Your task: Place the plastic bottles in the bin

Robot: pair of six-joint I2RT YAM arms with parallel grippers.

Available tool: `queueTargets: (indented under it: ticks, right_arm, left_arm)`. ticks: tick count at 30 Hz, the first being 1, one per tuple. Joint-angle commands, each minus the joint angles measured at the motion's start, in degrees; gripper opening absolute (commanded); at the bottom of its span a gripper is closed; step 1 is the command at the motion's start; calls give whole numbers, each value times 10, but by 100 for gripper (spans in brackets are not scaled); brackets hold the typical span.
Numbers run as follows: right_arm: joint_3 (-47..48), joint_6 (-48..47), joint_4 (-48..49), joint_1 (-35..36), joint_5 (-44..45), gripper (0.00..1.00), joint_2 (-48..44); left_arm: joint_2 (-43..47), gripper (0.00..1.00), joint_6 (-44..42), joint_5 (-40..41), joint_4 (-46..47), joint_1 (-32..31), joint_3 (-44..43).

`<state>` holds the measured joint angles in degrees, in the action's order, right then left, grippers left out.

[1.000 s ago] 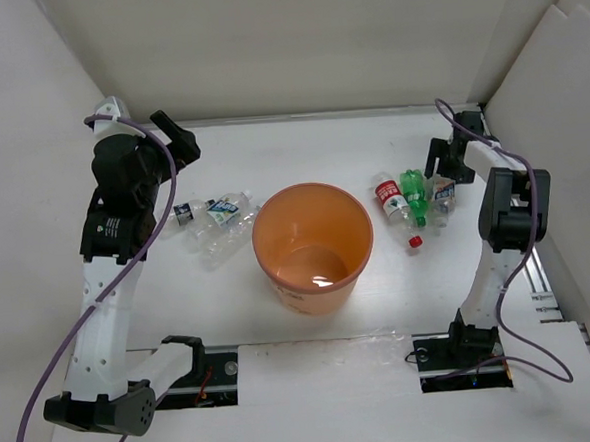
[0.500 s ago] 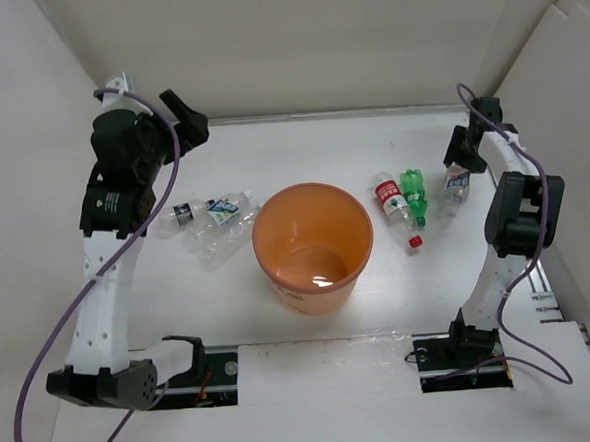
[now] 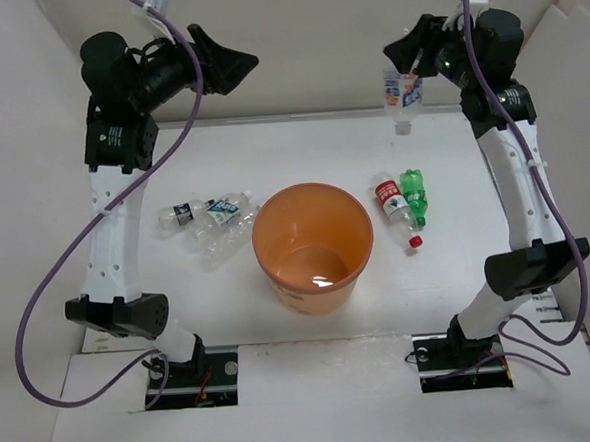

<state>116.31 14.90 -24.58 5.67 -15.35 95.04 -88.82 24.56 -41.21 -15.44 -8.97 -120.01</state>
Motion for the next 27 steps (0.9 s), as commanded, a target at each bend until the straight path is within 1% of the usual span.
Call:
queueTargets:
  ticks: [1, 2, 3, 4, 5, 6, 7, 8, 9, 12, 13, 15, 19, 23, 27]
  right_arm:
    - [25, 78, 157, 44, -164, 0, 1]
    - [36, 84, 169, 59, -171, 0, 18]
    - [49, 89, 178, 72, -176, 0, 25]
    - [61, 100, 178, 95, -176, 0, 32]
    - [69, 108, 207, 104, -185, 0, 37]
    - [69, 117, 220, 111, -185, 0, 43]
    - [69, 127, 233, 117, -191, 0, 43]
    - [51, 144, 272, 128, -198, 0, 43]
    - [43, 151, 287, 133, -198, 0, 37]
    - [23, 174, 343, 152, -198, 0, 32]
    - [16, 185, 362, 158, -198, 0, 32]
    - [9, 221, 412, 172, -213, 0, 38]
    - [8, 240, 434, 200, -220, 0, 58]
    - [8, 254, 451, 221, -214, 0, 74]
    - [8, 289, 494, 233, -230, 0, 96]
  left_arm:
    - [-5, 100, 11, -137, 127, -48, 26]
    - [-10, 100, -16, -137, 127, -66, 31]
    - [-10, 100, -16, -142, 138, -95, 31]
    - [-10, 100, -16, -142, 147, -104, 47]
    - [-10, 100, -16, -142, 158, -105, 56]
    - [-10, 100, 11, -142, 184, -105, 68]
    - [-10, 100, 11, -137, 184, -105, 89]
    - [-5, 100, 11, -129, 184, -105, 98]
    - [-5, 100, 5, -124, 184, -105, 109]
    - [20, 100, 14, -124, 219, -105, 170]
    - [25, 100, 22, -124, 247, -105, 187]
    - [30, 100, 29, -119, 262, -105, 216]
    - [30, 100, 46, -120, 285, -105, 238]
    - [48, 100, 119, -164, 425, -105, 290]
    - [68, 100, 124, -174, 446, -105, 307]
